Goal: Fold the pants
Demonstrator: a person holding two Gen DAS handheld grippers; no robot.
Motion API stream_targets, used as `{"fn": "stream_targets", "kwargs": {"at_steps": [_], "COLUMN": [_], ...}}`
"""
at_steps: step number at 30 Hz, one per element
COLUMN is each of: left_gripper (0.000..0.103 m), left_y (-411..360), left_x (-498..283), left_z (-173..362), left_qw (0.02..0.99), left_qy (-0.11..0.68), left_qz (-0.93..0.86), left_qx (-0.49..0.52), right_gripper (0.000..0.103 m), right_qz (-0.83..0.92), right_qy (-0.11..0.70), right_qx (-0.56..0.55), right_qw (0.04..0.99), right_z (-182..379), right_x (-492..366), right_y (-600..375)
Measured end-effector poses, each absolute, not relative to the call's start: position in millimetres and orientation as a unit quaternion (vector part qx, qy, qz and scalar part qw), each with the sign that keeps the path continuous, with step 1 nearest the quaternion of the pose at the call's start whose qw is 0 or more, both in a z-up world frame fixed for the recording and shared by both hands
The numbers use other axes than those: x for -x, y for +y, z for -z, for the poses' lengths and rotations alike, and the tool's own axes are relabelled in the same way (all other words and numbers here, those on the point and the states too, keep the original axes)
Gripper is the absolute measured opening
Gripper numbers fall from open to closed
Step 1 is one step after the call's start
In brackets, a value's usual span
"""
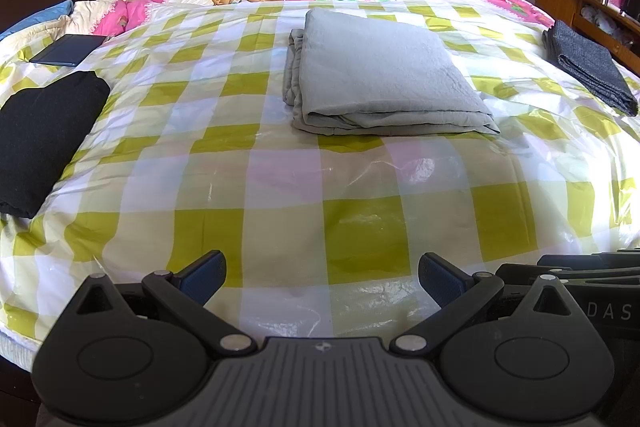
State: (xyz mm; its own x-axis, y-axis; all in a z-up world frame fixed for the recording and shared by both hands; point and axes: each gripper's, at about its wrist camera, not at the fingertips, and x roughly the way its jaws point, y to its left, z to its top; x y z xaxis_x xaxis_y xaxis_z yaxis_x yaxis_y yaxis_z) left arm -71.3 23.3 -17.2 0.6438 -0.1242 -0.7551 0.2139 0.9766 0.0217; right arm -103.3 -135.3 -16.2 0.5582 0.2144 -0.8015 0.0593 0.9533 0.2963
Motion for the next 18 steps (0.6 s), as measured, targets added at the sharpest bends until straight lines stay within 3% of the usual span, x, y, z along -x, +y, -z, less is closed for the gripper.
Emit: {"fn": "stream_targets", "kwargs": {"at_steps": [18], "left_gripper": [0.103], "left_y": [22.8], "left_x": [72.8], "left_z": [16.3], "left_qw": [0.907], "left_qy": [0.407], "left_qz": [0.093], "left_qx": [-0.057], "right_gripper": [0.045], "right_qz": [-0.046], "right_qy": [0.468], "right_qx": [-0.146], "right_qw": [0.87], "right_z": [16.7], "right_x": [103.8], "right_y": [-134.9]}}
